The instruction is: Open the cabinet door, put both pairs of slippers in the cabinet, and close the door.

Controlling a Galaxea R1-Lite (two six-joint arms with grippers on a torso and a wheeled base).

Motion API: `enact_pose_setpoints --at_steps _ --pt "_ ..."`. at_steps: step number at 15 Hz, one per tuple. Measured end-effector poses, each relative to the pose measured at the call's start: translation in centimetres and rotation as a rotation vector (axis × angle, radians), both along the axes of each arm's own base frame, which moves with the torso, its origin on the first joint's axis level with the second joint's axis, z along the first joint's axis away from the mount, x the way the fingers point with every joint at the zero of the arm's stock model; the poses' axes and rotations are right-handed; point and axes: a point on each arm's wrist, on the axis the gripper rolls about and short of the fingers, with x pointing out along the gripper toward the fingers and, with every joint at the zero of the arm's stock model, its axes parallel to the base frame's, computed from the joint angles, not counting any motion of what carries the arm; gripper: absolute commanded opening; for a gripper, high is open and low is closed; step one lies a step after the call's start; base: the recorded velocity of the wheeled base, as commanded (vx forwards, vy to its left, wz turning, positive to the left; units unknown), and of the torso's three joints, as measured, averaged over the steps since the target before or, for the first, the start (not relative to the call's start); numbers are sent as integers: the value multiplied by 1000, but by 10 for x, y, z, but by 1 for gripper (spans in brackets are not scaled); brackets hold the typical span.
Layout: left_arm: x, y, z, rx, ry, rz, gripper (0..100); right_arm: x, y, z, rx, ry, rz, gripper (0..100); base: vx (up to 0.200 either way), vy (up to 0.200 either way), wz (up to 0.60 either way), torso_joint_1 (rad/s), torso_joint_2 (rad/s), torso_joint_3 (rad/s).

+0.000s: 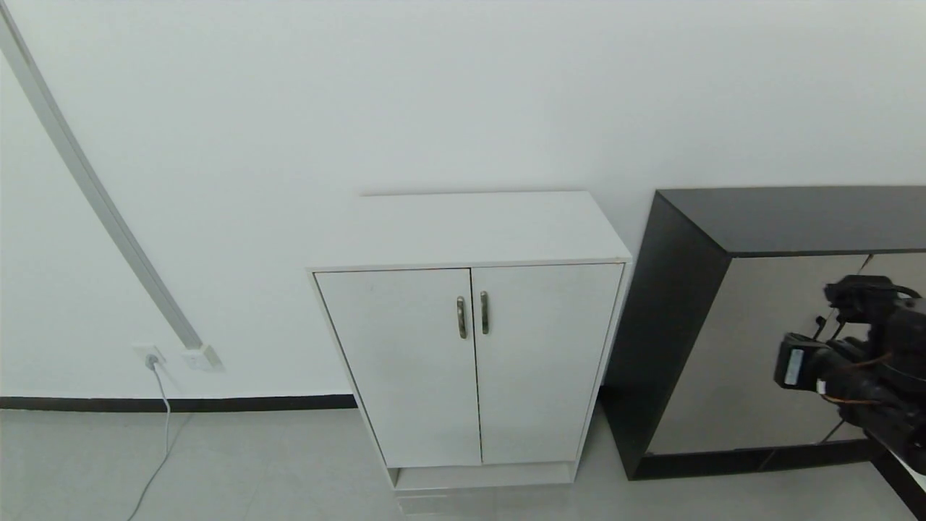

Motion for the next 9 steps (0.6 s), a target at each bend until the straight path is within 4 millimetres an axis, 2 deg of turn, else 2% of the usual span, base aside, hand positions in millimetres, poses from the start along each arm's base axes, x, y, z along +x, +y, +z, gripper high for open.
enact_pose_setpoints --at_steps 3,7,9 --pt "0 0 0 0 0 0 0 -46 -26 -1 -30 1 -76 0 0 0 0 0 0 0" --pt "0 0 0 0 0 0 0 -95 -33 -9 -31 3 -61 0 0 0 0 0 0 0" --pt "0 0 0 0 0 0 0 -117 -33 -19 -27 88 -17 0 0 0 0 0 0 0"
